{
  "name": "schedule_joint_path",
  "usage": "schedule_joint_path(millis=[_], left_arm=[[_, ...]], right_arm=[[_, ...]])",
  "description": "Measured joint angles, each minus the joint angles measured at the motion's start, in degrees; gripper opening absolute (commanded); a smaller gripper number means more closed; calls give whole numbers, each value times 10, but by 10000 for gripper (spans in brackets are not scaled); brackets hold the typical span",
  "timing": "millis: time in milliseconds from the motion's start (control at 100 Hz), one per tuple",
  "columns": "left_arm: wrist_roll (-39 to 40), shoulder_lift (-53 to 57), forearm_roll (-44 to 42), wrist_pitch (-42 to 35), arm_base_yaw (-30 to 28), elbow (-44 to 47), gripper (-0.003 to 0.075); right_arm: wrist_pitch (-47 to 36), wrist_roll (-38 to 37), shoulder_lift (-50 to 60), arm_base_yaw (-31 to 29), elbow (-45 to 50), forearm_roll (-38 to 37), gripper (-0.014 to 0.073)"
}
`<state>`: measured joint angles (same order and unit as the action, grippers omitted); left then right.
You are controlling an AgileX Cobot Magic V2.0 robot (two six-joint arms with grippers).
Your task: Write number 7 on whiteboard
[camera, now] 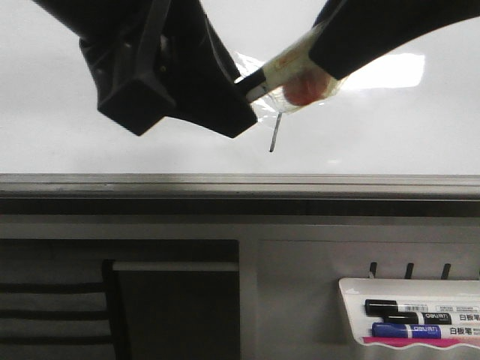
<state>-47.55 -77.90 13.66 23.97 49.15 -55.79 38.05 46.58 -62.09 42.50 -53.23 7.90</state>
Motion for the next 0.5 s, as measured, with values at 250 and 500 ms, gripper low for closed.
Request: schedule_joint_path(millis=[250,500], left_arm=[[-12,0,-1,-3,2,0,309],[-17,0,-1,0,2,0,92]], right_arm=[[-1,3,0,2,0,0,-44],[-13,3,0,2,0,-1,-44]])
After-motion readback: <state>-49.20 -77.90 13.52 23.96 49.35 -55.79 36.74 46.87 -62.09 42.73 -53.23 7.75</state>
